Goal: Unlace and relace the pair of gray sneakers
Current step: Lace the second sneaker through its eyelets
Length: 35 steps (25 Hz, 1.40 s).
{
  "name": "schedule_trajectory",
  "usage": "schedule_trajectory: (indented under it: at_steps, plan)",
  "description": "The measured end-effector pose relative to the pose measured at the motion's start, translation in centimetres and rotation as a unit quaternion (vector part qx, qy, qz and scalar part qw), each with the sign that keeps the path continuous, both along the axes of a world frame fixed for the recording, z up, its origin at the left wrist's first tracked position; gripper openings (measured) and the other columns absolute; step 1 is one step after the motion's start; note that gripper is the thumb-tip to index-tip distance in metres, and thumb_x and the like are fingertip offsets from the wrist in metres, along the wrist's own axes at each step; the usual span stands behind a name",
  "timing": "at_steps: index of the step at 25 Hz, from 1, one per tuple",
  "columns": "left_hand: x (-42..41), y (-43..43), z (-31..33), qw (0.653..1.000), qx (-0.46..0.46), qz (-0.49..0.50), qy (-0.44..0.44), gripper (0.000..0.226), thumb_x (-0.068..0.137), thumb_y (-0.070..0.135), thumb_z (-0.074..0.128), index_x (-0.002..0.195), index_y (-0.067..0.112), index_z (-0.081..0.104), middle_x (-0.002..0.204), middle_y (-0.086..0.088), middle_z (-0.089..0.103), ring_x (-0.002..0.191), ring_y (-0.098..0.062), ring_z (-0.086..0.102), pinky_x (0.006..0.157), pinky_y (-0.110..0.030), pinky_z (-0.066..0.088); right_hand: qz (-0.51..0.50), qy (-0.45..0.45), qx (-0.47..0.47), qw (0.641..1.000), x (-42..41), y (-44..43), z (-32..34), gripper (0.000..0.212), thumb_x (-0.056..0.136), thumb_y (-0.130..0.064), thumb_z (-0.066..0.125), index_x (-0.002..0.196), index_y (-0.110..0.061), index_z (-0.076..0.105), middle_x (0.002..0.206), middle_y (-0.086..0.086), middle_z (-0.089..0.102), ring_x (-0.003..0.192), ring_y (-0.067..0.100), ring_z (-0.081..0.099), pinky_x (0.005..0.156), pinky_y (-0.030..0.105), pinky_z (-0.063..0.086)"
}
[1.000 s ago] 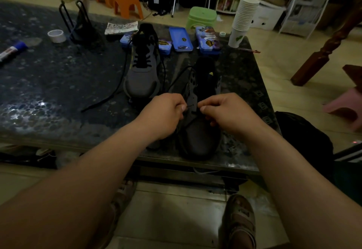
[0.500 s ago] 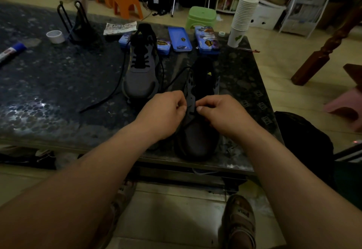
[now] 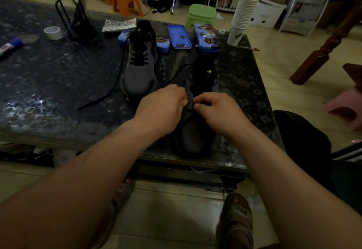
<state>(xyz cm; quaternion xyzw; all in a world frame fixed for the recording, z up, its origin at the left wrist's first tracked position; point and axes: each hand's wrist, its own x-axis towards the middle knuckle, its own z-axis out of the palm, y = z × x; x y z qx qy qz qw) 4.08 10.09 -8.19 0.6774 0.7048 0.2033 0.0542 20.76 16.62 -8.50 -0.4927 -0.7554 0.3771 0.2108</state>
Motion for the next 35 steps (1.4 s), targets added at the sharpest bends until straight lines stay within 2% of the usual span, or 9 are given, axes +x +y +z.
schedule_trajectory:
  at_steps: [7,11,14,18,21,26,29,31,35]
  plan:
    - [0.0,0.2,-0.3,1.000,0.008,0.012,-0.008,0.016,0.107,0.037,0.046,0.099,0.027,0.055,0.095,0.007,0.053,0.083,-0.019,0.053,0.064,-0.036,0.036,0.006,-0.026,0.012,1.000,-0.6,-0.3,0.2,0.019,0.099,-0.028,0.064,0.111,-0.034,0.077,0.095,-0.014,0.074,0.090,0.011,0.069,0.085,0.040,0.059]
    - [0.0,0.5,-0.6,0.994,-0.012,0.043,-0.097,0.019,0.102,0.041,0.055,0.090,0.027,0.052,0.084,0.006,0.061,0.078,-0.023,0.059,0.065,-0.040,0.048,-0.006,-0.024,0.005,1.000,-0.6,-0.2,0.2,0.022,0.099,-0.030,0.065,0.119,-0.033,0.075,0.105,-0.011,0.075,0.098,0.012,0.069,0.090,0.039,0.059]
    - [-0.4,0.8,-0.6,0.987,-0.042,0.058,-0.144,0.018,0.101,0.039,0.060,0.089,0.026,0.058,0.085,0.005,0.065,0.080,-0.019,0.062,0.069,-0.038,0.052,0.007,-0.035,0.015,0.999,-0.5,0.0,0.0,0.019,0.099,-0.031,0.065,0.114,-0.032,0.076,0.097,-0.014,0.073,0.093,0.011,0.069,0.085,0.037,0.059]
    - [-0.9,0.8,-0.3,0.957,-0.095,0.046,-0.271,0.017,0.104,0.029,0.056,0.090,0.024,0.064,0.082,0.004,0.072,0.070,-0.014,0.063,0.061,-0.029,0.047,-0.002,-0.040,0.037,0.999,-0.9,0.3,-0.1,0.012,0.099,-0.031,0.066,0.105,-0.032,0.076,0.084,-0.015,0.069,0.084,0.012,0.068,0.081,0.040,0.059]
    - [-1.0,0.6,-0.3,0.944,-0.092,0.070,-0.309,0.016,0.104,0.030,0.060,0.089,0.023,0.064,0.076,0.002,0.073,0.063,-0.016,0.061,0.057,-0.031,0.048,-0.003,-0.041,0.038,0.998,-1.0,0.4,-0.2,0.011,0.099,-0.031,0.066,0.104,-0.032,0.076,0.079,-0.015,0.067,0.083,0.013,0.067,0.078,0.037,0.058]
    - [0.0,0.7,-0.2,0.961,-0.074,0.050,-0.263,0.014,0.102,0.028,0.062,0.089,0.023,0.063,0.080,0.000,0.071,0.070,-0.017,0.065,0.062,-0.030,0.051,0.011,-0.052,0.050,0.997,-1.1,0.3,-0.3,0.011,0.099,-0.031,0.065,0.102,-0.032,0.076,0.075,-0.015,0.064,0.078,0.011,0.064,0.071,0.032,0.052]
    - [0.0,0.7,-0.2,0.954,-0.072,0.069,-0.284,0.015,0.103,0.029,0.061,0.092,0.018,0.063,0.077,-0.001,0.070,0.064,-0.015,0.063,0.059,-0.030,0.050,0.002,-0.052,0.049,0.997,-1.2,0.3,-0.3,0.008,0.099,-0.031,0.066,0.096,-0.031,0.073,0.070,-0.011,0.063,0.068,0.010,0.060,0.065,0.032,0.050]
    - [0.0,0.6,-0.3,0.942,-0.081,0.076,-0.317,0.016,0.103,0.029,0.061,0.094,0.016,0.062,0.077,-0.004,0.071,0.060,-0.015,0.062,0.056,-0.029,0.049,-0.006,-0.046,0.047,0.998,-1.5,0.2,-0.4,0.009,0.099,-0.030,0.064,0.094,-0.029,0.070,0.071,-0.010,0.062,0.070,0.013,0.060,0.066,0.033,0.049]
    - [0.2,0.3,-0.5,0.954,-0.090,0.043,-0.284,0.021,0.096,0.037,0.067,0.101,0.020,0.056,0.083,-0.003,0.066,0.070,-0.017,0.061,0.064,-0.033,0.049,-0.009,-0.064,0.065,0.996,-1.7,-0.4,-0.2,0.011,0.102,-0.030,0.057,0.094,-0.028,0.064,0.081,-0.007,0.064,0.080,0.019,0.065,0.069,0.037,0.054]
